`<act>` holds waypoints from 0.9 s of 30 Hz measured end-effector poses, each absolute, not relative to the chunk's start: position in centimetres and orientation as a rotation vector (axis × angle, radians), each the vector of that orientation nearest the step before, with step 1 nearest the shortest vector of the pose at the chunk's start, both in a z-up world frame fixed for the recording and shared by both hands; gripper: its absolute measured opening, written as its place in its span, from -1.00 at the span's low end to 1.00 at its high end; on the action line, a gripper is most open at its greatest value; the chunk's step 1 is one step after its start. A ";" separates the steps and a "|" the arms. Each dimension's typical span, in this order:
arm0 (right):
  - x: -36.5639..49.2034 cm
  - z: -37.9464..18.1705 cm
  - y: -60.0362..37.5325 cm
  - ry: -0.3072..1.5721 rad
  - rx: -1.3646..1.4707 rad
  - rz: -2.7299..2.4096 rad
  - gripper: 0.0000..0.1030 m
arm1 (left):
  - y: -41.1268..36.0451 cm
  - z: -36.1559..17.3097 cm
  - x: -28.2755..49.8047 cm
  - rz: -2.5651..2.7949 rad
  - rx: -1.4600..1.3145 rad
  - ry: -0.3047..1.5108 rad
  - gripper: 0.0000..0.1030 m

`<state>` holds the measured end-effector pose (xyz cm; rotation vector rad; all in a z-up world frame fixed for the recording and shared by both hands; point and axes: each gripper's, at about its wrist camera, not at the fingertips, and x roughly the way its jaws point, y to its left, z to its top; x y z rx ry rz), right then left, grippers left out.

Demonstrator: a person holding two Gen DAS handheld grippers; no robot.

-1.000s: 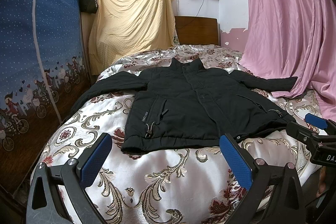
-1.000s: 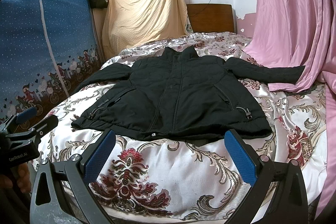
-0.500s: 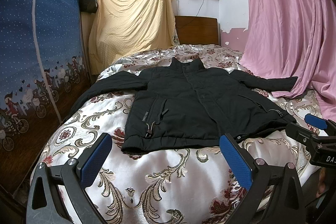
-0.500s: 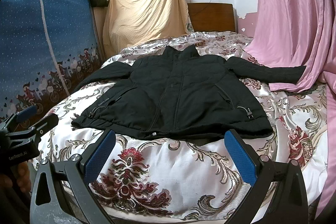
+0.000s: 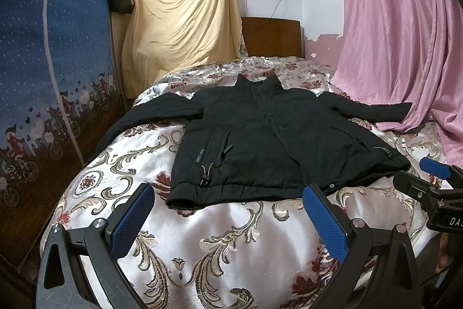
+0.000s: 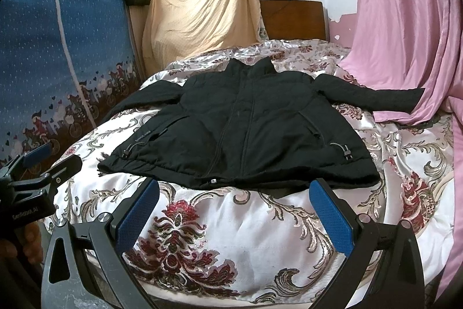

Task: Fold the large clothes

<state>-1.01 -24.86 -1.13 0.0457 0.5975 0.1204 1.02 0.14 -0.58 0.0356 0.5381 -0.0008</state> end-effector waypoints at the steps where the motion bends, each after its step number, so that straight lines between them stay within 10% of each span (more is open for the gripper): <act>1: -0.8 -1.2 -24.9 0.603 0.048 0.122 0.98 | 0.1 -0.6 1.1 -0.001 0.036 0.545 1.00; 27: 9.2 -0.8 -30.7 0.760 -0.021 -0.120 0.98 | -4.4 -1.8 15.2 -0.098 0.087 0.780 1.00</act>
